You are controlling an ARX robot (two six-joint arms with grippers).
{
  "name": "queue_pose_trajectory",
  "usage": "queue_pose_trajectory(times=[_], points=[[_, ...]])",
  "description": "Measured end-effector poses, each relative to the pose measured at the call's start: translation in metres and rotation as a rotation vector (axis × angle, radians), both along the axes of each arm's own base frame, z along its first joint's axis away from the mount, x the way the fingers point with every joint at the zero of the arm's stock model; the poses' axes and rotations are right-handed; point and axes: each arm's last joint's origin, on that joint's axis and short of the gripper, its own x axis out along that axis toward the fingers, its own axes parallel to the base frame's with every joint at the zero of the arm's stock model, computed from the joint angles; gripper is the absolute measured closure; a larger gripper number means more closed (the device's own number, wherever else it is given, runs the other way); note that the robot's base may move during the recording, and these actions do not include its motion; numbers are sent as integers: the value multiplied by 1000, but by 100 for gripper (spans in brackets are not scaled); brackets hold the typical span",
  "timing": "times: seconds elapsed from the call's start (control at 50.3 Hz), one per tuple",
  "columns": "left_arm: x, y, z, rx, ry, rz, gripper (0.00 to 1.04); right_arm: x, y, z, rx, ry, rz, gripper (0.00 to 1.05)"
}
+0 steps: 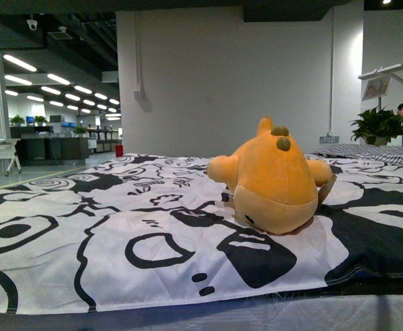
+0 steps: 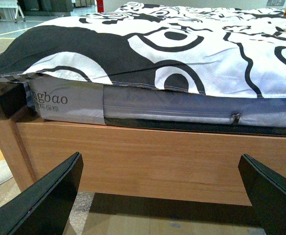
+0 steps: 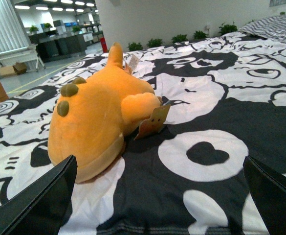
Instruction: Put away toys
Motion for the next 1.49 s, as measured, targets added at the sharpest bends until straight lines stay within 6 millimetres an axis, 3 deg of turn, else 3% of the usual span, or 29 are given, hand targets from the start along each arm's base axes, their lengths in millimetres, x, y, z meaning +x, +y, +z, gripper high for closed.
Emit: queue_pose_trajectory(times=[0.298, 0.477, 0.875, 1.034, 1.213, 1.333, 1.492], points=[[0, 0, 0, 0, 0, 0, 6, 67, 51, 38, -62, 23, 43, 0], [0, 0, 0, 0, 0, 0, 6, 94, 86, 54, -108, 29, 48, 0], [0, 0, 0, 0, 0, 0, 6, 140, 138, 48, -232, 85, 28, 0], [0, 0, 0, 0, 0, 0, 6, 159, 143, 50, -259, 78, -4, 0], [0, 0, 0, 0, 0, 0, 6, 170, 133, 50, -263, 94, -47, 0], [0, 0, 0, 0, 0, 0, 6, 175, 125, 42, -266, 123, -65, 0], [0, 0, 0, 0, 0, 0, 6, 177, 120, 18, -266, 189, -66, 0]])
